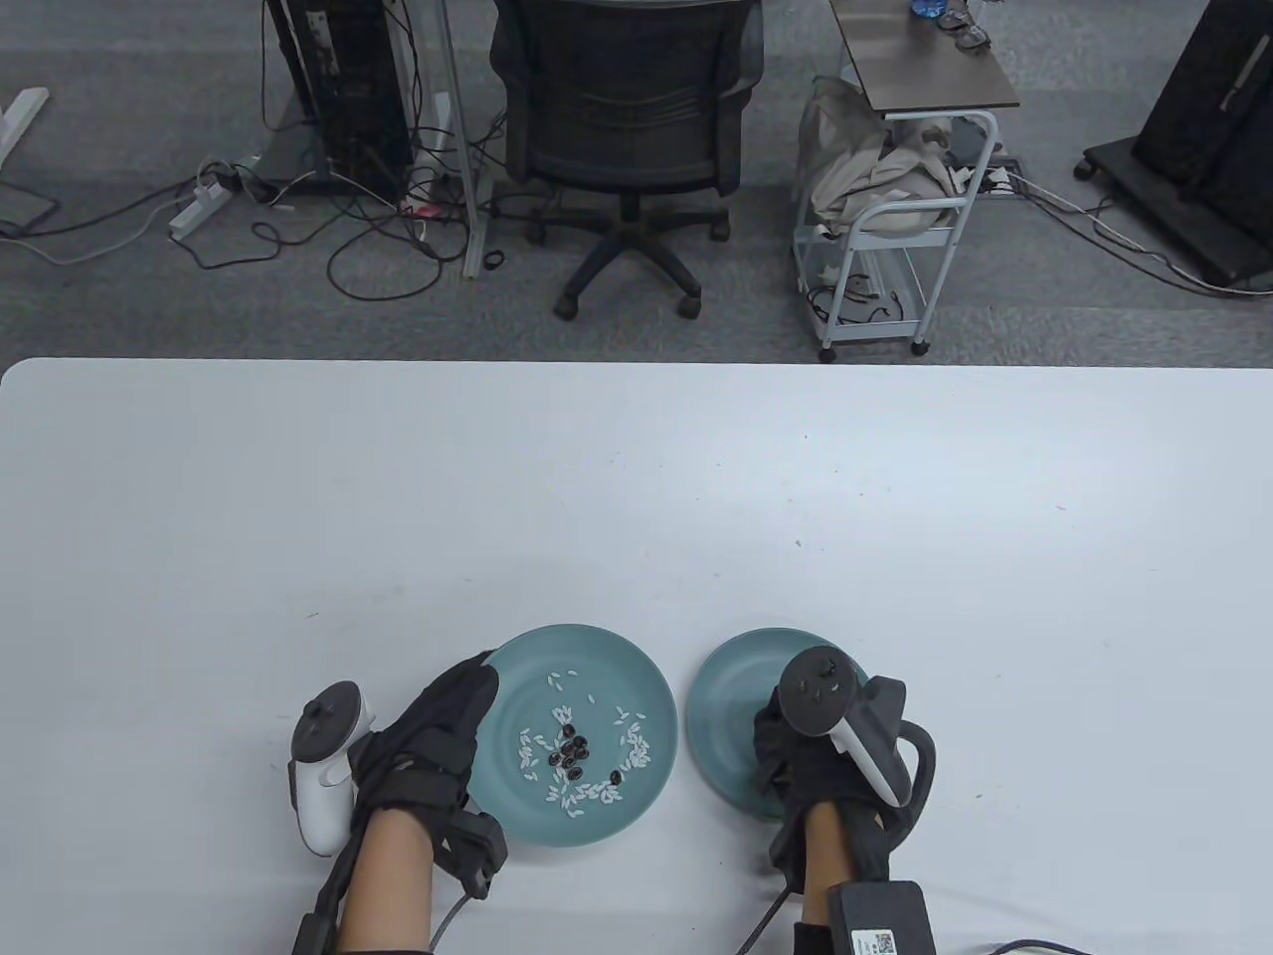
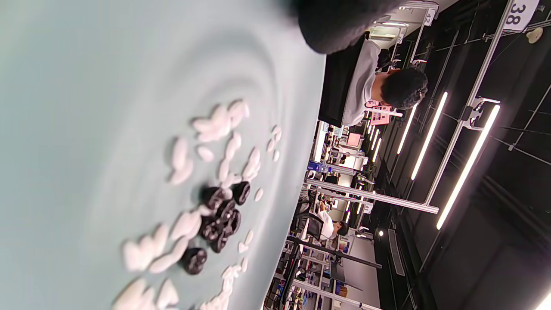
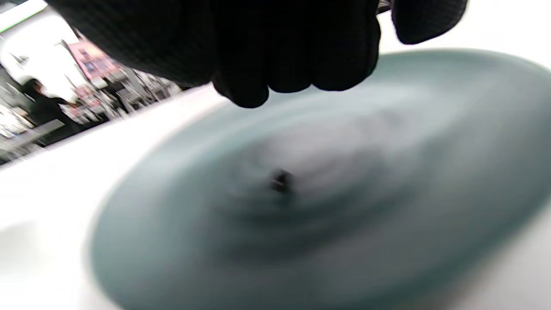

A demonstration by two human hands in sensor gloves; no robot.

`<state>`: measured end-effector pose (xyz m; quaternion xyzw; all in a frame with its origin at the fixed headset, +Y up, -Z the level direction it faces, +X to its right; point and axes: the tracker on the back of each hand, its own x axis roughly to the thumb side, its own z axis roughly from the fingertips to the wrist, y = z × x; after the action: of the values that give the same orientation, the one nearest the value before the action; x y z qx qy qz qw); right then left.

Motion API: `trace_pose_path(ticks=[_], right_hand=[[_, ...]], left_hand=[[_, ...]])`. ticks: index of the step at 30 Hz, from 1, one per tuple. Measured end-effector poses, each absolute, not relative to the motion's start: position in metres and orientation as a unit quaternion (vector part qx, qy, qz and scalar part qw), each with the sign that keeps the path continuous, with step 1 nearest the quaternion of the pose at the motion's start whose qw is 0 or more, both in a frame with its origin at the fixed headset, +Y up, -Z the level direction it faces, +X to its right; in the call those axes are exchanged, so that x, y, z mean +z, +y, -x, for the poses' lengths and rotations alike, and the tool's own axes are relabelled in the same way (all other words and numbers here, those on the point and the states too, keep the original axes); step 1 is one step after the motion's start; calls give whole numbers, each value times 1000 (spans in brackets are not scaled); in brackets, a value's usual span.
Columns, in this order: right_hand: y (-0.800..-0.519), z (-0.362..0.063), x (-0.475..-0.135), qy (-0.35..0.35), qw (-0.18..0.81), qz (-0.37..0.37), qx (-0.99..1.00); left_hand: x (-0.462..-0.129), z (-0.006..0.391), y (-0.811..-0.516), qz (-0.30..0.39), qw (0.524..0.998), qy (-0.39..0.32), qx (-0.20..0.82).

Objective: Pick coffee beans with hand pinch into plate

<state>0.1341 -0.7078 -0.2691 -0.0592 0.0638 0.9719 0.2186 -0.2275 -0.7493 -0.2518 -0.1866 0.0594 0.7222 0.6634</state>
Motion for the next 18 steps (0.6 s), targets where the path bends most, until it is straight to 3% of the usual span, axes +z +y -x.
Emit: trace_pose_path(ticks=[9,14,18], right_hand=[[-650,-69,-240,-44,270,-107,956],[-656,-13,-222,-52,206,-189,959],[-664,12,-218,-44,140,-206,967]], left_hand=[[-252,230,-750,183,671,68,715],[-251,230,-750,182,677,71,710],[-249,232,-749,180,676,68,711]])
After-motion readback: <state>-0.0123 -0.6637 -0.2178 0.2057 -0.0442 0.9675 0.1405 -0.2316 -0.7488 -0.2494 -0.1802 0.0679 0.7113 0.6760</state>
